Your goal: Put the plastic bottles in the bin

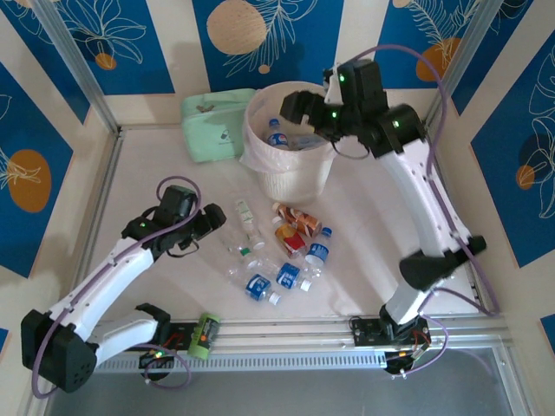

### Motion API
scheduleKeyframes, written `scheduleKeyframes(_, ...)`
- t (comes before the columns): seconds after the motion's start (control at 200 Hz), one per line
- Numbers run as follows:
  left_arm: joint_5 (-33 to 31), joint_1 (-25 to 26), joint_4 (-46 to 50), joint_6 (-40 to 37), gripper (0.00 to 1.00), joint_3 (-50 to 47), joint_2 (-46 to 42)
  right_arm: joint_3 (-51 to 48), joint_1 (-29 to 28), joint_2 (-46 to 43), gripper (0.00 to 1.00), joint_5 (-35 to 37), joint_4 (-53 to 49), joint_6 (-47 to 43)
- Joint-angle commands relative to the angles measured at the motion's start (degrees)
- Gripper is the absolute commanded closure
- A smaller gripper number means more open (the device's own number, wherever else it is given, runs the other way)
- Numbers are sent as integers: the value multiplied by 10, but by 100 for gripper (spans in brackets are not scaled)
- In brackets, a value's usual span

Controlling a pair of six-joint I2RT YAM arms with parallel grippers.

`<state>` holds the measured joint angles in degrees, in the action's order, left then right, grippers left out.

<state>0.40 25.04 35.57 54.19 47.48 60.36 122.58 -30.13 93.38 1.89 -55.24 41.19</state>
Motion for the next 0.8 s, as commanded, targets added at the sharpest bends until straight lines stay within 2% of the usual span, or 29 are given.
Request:
scheduleKeyframes(0.0,26,-9,-34,23,13,-13,27,-111,-48,-78,14,73,7,-36)
scheduleKeyframes(0.175,33,-10,-68,35,14,-18,76,-310,-128,-197,14,92,84,0)
scheduleKeyframes(0.35,36,-10,-93,49,12,-8,127,-413,-187,-248,14,111,108,31)
scheduleKeyframes(0.52,37,-10,-97,57,14,15,188,-444,-215,-245,14,126,95,45)
scheduleKeyframes(0.795,19,-10,-93,63,17,41,257,-433,-215,-203,14,103,117,46)
